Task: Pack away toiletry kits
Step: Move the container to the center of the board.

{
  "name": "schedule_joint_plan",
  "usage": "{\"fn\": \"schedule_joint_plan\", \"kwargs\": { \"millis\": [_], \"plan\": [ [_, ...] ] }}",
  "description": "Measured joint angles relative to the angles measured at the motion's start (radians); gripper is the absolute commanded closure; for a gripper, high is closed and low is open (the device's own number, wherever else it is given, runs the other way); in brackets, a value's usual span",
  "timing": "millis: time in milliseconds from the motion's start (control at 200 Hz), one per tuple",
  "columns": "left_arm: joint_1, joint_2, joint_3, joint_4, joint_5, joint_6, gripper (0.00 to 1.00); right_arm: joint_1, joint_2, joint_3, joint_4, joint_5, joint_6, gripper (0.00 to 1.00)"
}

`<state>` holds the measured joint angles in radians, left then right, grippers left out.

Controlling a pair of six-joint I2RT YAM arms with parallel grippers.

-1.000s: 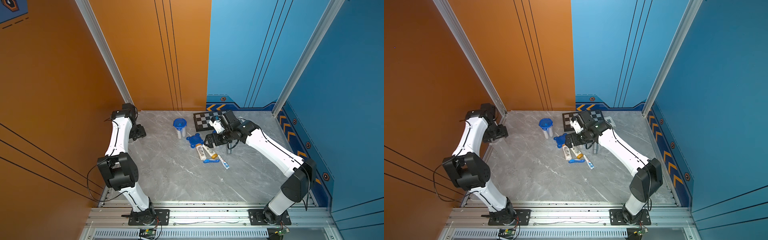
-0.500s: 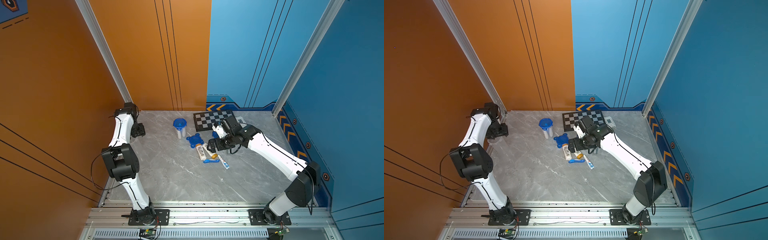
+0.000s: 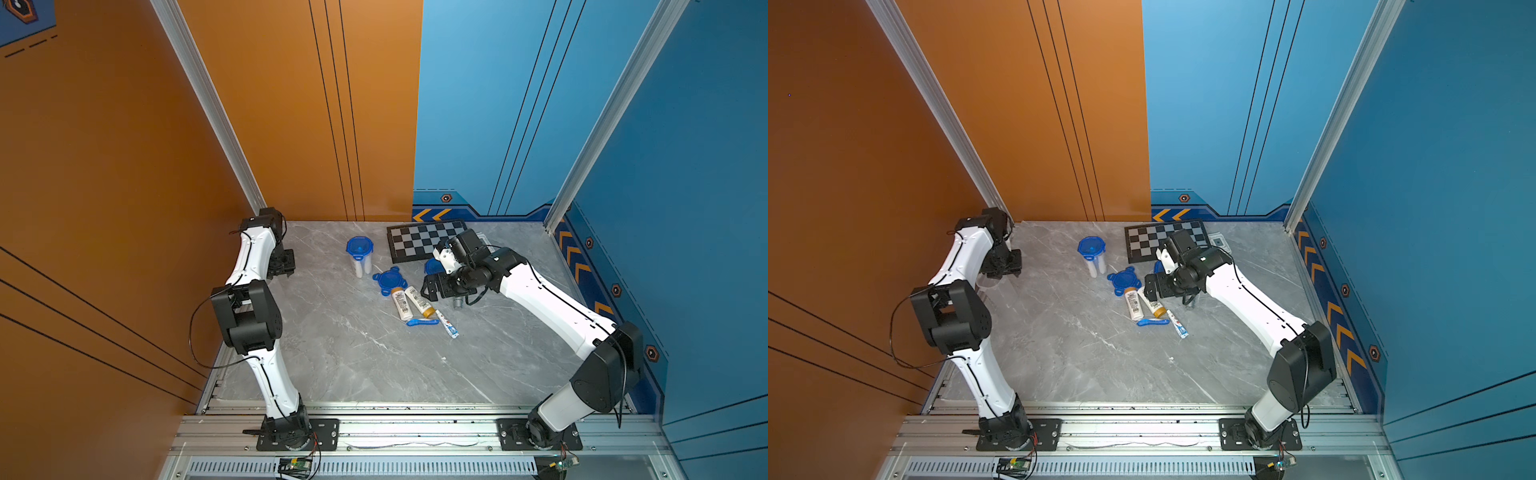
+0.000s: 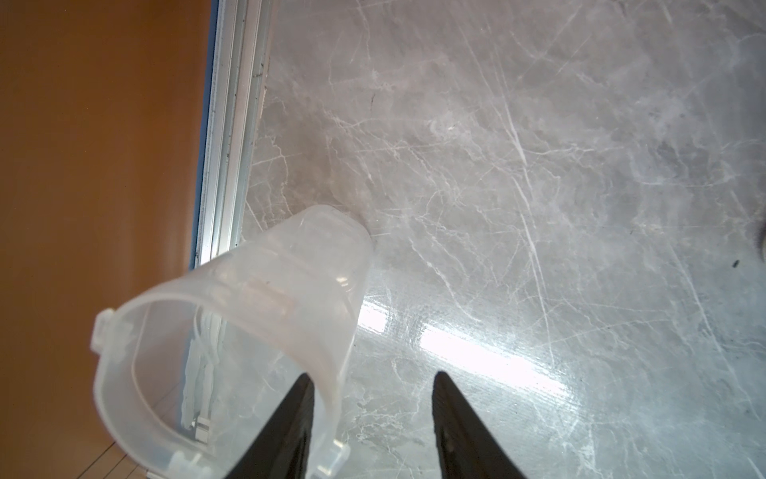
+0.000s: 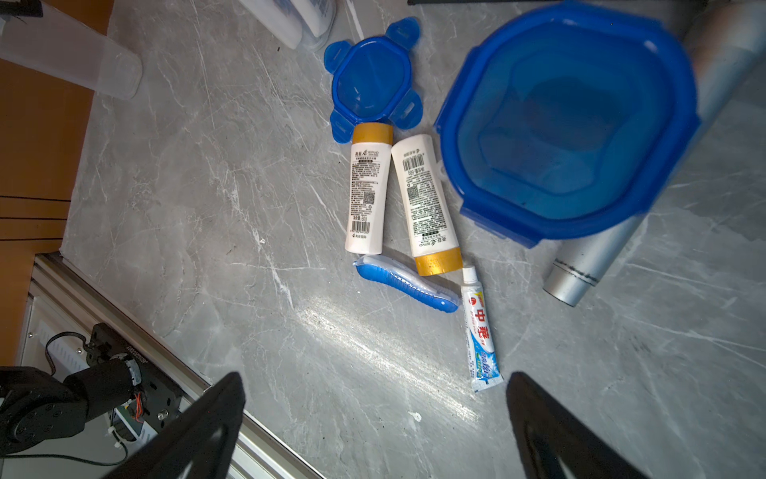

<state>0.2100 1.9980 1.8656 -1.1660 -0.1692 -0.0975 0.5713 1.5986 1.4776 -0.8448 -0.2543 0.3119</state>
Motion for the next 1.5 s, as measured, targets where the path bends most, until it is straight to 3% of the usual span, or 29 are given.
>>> {"fn": "schedule_joint_plan", "kwargs": {
  "millis": [641,901,1036,1176,1361,1496],
  "plan": [
    [-0.002,0.019,-0.087,0.033,-0.070,-0.018,0.89,-0.035,-0.010,-0.002,0.000,-0.005,0.000,0.00],
    [-0.074,-0.074,-0.182,0.018,-0.067,-0.043,0.97,-0.063,-0.039,-0.019,0.001,-0.001,-0.001,0.00],
    [-0.158,-0.202,-0.288,-0.006,-0.035,-0.106,0.97,-0.072,-0.043,-0.050,0.000,-0.001,-0.002,0.00],
    [-0.334,-0.296,-0.389,-0.029,0.006,-0.210,0.97,-0.075,-0.049,-0.092,0.000,0.008,-0.023,0.00],
    [-0.605,-0.325,-0.460,-0.033,0.066,-0.364,0.97,-0.058,-0.074,-0.163,0.000,0.049,-0.047,0.00],
    [-0.719,-0.325,-0.469,-0.022,0.101,-0.458,0.96,-0.013,-0.067,-0.188,0.000,0.080,-0.057,0.00]
  ]
}}
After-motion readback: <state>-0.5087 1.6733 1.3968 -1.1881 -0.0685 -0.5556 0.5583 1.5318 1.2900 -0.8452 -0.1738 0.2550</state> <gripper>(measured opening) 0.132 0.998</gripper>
